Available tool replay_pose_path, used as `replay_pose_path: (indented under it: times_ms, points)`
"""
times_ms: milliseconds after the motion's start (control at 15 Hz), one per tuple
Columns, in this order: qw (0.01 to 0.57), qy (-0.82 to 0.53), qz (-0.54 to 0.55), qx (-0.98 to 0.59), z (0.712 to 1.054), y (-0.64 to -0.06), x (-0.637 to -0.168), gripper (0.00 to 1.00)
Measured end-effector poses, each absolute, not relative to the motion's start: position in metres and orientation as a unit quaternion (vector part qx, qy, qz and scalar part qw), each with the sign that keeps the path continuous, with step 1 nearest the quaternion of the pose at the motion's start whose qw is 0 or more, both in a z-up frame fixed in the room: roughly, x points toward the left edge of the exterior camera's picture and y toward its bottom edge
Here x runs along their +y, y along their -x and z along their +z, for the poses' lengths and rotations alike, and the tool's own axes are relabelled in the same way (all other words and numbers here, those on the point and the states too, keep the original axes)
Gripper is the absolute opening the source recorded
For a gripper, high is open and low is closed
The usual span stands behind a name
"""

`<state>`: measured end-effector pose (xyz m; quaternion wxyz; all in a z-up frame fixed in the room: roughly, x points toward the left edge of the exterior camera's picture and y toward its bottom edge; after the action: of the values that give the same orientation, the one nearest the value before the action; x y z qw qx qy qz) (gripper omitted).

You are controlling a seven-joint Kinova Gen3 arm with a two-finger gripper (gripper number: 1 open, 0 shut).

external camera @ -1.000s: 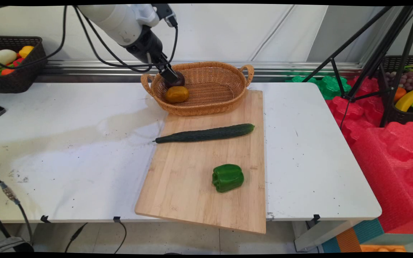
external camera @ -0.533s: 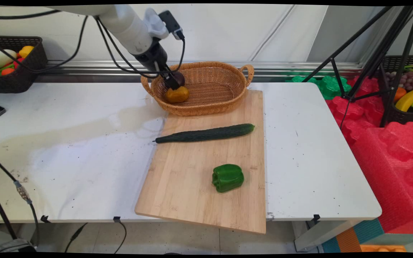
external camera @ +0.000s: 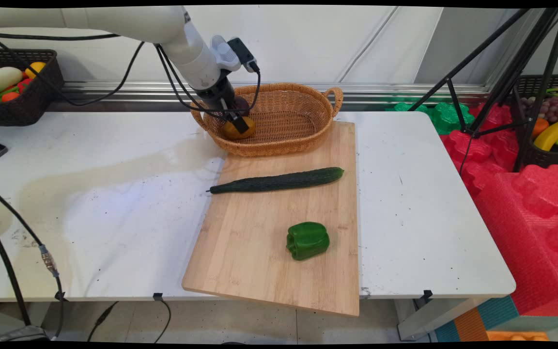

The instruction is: Pick up the potato from the vegetable basket

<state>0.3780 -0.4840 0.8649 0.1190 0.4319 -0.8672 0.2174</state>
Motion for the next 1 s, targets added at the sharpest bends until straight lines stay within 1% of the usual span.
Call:
replay_pose_path:
  times_ms: [333, 867, 933, 1000]
  points:
    - [0.112, -0.442, 0.210, -0.865, 0.845, -0.378, -0.499, 1.00]
    - [0.110, -0.462, 0.202, -0.857, 0.827, -0.378, -0.510, 1.00]
    - [0.110, -0.465, 0.202, -0.855, 0.826, -0.378, -0.510, 0.00]
    - [0.109, -0.467, 0.202, -0.854, 0.825, -0.378, -0.509, 0.00]
